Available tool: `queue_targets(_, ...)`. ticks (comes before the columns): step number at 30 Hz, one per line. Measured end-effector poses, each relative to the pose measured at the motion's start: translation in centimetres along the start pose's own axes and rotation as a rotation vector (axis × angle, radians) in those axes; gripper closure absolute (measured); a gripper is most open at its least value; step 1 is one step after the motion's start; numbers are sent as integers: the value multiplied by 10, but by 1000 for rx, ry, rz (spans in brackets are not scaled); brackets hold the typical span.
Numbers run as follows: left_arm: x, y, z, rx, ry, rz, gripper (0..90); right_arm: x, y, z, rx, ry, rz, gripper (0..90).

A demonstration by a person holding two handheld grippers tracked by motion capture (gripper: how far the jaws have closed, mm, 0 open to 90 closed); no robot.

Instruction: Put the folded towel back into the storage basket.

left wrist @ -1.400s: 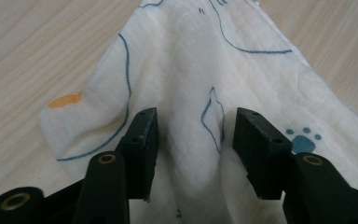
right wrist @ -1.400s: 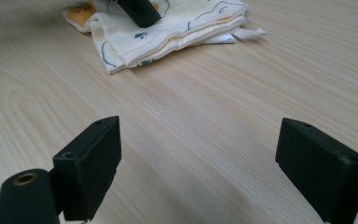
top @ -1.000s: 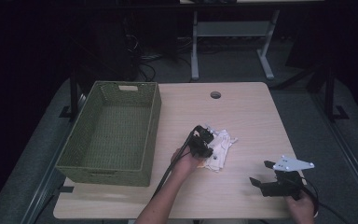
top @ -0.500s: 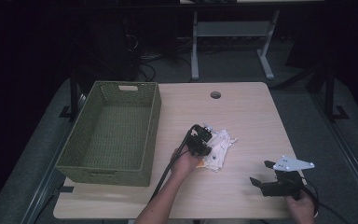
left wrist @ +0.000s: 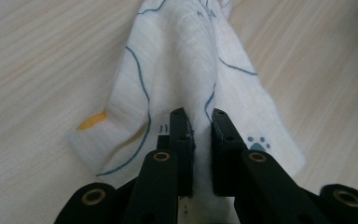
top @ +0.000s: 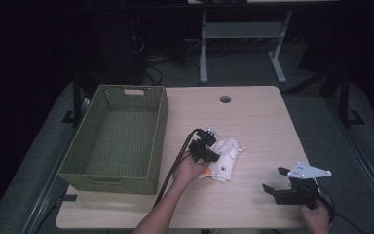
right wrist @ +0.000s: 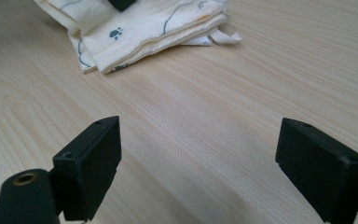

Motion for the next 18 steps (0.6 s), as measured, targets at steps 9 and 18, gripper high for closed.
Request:
queue_targets(9, -8, 10, 29, 96, 71, 35, 828, 0, 4, 3, 10, 12, -10, 137)
queue_targets(18, -10, 20, 62, 212, 130, 52, 827, 0, 5, 5, 18, 16, -11, 137)
Point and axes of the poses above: each handheld gripper's, and its own axes: z roughly backward along the jaws, x roughly out of its underside, y roughly to its right, the point moved 10 cm from there along -z, roughly forward along the jaws, and after that the axes turned 5 degrees about -x, right-handed, at the moved point
